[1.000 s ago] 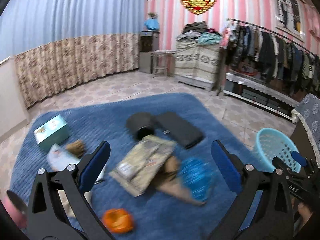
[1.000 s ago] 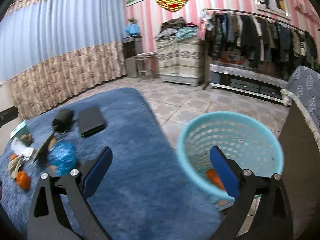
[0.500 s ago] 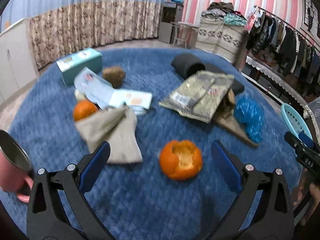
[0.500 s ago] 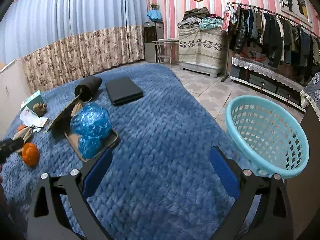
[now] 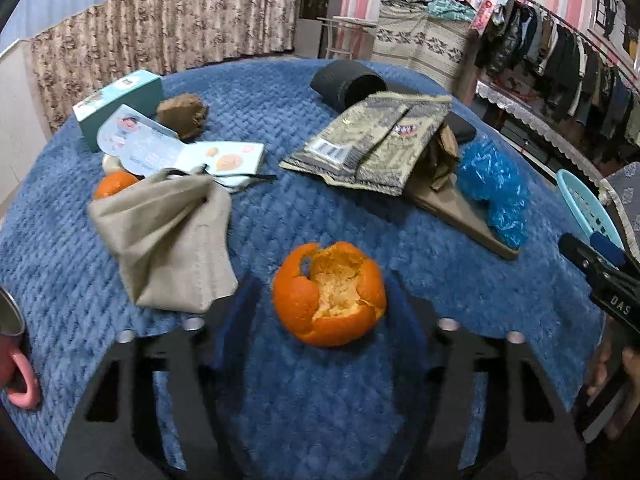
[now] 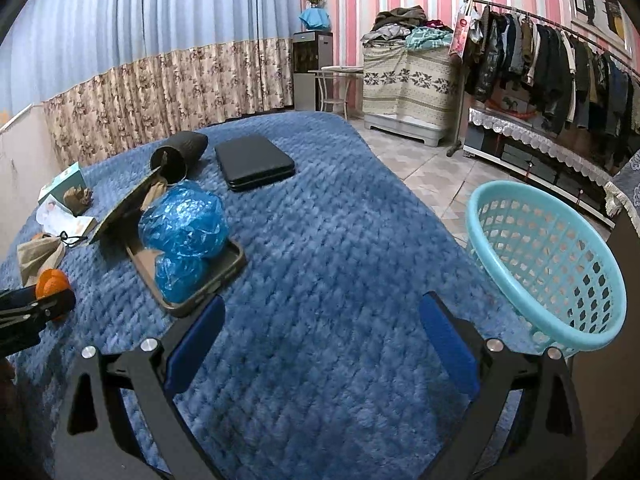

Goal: Collect trash
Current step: 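Grasp the peeled orange with the left tool while the right tool grasps the blue plastic bag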

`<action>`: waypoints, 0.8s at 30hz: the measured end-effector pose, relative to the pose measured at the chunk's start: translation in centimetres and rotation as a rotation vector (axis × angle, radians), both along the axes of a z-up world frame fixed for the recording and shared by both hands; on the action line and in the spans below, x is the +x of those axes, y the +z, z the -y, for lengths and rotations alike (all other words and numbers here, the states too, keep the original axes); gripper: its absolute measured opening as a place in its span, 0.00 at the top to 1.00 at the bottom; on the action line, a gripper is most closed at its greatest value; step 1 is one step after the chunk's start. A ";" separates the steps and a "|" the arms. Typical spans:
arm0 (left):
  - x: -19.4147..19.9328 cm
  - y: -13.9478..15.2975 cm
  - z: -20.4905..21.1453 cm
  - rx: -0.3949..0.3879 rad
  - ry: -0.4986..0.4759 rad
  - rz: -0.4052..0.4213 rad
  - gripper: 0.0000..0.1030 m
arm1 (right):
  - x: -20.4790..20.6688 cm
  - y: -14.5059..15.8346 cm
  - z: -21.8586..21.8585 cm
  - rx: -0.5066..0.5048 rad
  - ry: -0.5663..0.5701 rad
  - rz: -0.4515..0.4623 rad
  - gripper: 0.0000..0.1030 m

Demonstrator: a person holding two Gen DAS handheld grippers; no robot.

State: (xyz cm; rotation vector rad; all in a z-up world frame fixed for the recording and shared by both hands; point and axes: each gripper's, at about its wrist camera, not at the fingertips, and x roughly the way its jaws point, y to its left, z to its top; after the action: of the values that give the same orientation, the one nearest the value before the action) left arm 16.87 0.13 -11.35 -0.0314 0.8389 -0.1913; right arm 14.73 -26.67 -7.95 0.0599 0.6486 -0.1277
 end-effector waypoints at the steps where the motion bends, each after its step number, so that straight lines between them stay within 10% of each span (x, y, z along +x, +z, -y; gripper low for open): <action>1: -0.2 0.0 0.1 0.005 0.002 0.003 0.45 | 0.1 0.1 -0.2 -0.002 0.005 0.001 0.07; 7: -0.2 0.8 -0.4 -0.023 -0.017 0.003 0.65 | 1.7 1.0 -1.8 -0.007 0.050 0.022 0.07; 18: -0.2 4.8 -2.5 -0.015 0.036 0.080 0.65 | 6.3 0.4 -6.5 -0.030 0.186 -0.017 0.10; 21: 0.1 5.4 -2.8 -0.011 0.053 0.088 0.65 | 7.0 -0.3 -6.9 -0.008 0.230 -0.054 0.53; 24: 0.6 6.2 -2.8 -0.005 0.065 0.101 0.65 | 6.4 0.3 -5.9 0.056 0.228 -0.019 0.64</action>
State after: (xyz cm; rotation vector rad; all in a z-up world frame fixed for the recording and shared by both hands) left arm 17.46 2.88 -5.17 -0.0530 0.7361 -0.1328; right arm 21.16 -20.72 -7.63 0.0383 0.6730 0.1103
